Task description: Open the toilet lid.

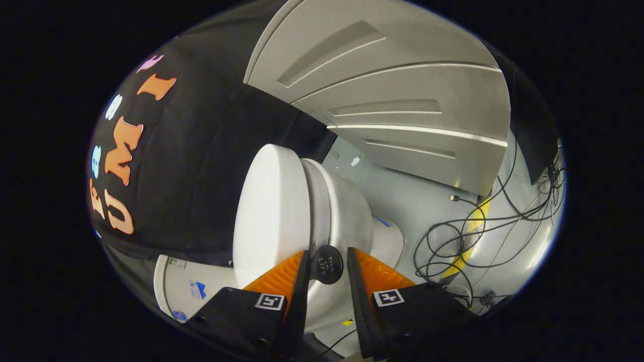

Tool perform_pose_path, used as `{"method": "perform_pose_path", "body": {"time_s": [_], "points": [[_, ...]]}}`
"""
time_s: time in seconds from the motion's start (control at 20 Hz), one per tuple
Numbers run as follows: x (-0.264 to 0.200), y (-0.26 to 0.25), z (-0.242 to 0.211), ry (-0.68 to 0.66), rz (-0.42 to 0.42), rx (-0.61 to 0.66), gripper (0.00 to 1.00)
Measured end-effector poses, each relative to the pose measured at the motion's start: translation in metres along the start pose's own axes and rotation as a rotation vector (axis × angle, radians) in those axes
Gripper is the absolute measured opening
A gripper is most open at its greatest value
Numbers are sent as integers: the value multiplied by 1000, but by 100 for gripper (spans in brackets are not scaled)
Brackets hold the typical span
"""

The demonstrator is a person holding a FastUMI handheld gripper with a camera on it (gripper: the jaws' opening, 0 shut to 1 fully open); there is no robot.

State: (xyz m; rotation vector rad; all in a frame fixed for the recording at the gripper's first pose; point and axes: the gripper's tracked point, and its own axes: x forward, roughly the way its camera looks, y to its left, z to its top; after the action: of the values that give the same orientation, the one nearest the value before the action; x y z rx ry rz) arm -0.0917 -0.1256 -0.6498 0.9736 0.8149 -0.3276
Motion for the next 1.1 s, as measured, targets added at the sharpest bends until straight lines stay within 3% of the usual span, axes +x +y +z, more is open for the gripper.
{"method": "perform_pose_path", "body": {"time_s": [0.1,0.25,0.3,0.4,0.55,0.75,1.1], "points": [[5,-2,-7,37,-2,-2,50],[4,7,1,2,47,107,25],[-3,6,1,3,46,136,10],[-5,10,1,-15,9,136,8],[-14,27,6,-30,-24,40,8],[-39,77,16,-57,62,31,8],[-69,144,17,-138,74,-174,8]]}}
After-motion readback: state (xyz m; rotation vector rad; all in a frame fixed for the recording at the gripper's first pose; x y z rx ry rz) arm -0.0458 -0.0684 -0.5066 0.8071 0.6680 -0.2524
